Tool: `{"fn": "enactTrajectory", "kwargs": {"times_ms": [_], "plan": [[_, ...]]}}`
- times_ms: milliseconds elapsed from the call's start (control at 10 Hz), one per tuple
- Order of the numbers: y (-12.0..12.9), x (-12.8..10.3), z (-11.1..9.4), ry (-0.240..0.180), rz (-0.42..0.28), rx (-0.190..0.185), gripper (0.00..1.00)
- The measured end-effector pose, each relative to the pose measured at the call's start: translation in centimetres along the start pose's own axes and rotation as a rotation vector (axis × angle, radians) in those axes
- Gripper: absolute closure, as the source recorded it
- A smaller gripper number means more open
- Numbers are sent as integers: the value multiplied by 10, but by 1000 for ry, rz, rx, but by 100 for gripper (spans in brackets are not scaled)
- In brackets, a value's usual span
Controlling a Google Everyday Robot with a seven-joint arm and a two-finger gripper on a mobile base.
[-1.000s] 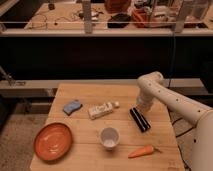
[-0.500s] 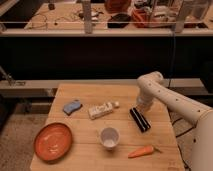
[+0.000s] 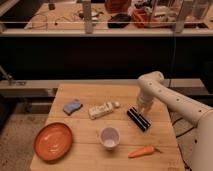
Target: Place the eraser in the ceramic cup
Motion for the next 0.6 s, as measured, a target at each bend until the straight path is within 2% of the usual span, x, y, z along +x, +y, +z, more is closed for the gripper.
{"fn": "enactTrajectory", "kwargs": {"times_ms": [100,200,600], "plan": [[-1,-2,-5,-6,-15,7,26],[-2,-1,-8,-12,-27,13,21],[-8,-3,-6,-37,-103,44,20]]}}
